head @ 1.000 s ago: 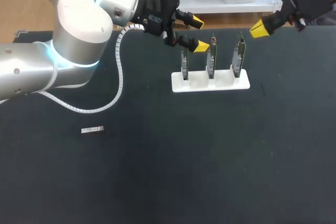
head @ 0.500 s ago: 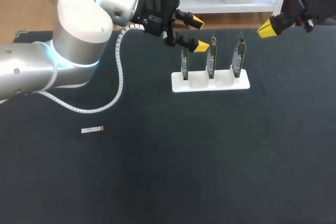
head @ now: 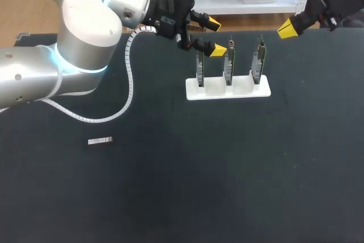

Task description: Pick up the optical module with the left hand, and insert it into the network port with the right hand.

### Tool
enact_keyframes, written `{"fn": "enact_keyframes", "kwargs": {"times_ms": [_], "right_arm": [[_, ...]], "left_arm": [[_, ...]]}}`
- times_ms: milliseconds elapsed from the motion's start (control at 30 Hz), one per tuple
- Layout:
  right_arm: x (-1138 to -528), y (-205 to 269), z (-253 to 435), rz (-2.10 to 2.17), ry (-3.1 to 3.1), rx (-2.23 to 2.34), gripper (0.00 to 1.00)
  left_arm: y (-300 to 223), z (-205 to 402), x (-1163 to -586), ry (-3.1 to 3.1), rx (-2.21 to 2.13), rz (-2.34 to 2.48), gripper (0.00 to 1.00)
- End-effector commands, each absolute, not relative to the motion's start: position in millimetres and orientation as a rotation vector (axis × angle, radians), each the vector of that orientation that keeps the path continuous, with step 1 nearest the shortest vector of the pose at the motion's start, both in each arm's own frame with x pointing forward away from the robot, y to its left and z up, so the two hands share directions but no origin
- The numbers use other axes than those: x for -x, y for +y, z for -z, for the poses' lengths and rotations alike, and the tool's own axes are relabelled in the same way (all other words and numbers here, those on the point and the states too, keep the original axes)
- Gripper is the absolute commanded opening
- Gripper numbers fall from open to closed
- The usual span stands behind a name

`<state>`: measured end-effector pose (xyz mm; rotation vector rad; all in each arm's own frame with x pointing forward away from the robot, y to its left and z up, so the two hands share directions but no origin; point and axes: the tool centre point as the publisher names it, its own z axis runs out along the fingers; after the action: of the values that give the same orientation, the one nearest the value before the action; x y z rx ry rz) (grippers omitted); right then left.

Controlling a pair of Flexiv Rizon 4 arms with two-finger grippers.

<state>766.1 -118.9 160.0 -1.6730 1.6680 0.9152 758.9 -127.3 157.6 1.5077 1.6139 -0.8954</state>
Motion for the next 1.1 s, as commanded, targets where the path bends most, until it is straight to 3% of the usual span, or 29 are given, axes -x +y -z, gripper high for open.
{"fn": "enact_keyframes", "kwargs": {"times_ms": [33,833,867,900,1100], "right_arm": [[-773.2,-116.2,-158.0,-0.951,1.656,1.698,0.00],[-762.1,-109.8,-156.1,-0.888,1.721,1.620,0.00],[-762.0,-110.0,-155.7,-0.888,1.738,1.603,0.26],[-762.3,-110.3,-155.5,-0.898,1.742,1.612,1.00],[-762.3,-110.3,-155.5,-0.898,1.742,1.612,1.00]], "left_arm": [[-128.2,-158.3,-760.3,1.619,-1.512,0.895,1.00],[-128.2,-158.3,-760.3,1.619,-1.512,0.895,1.00],[-128.2,-158.3,-760.3,1.619,-1.512,0.895,1.00],[-128.2,-158.3,-760.3,1.619,-1.512,0.895,1.00],[-128.2,-158.3,-760.3,1.619,-1.512,0.895,1.00]]}}
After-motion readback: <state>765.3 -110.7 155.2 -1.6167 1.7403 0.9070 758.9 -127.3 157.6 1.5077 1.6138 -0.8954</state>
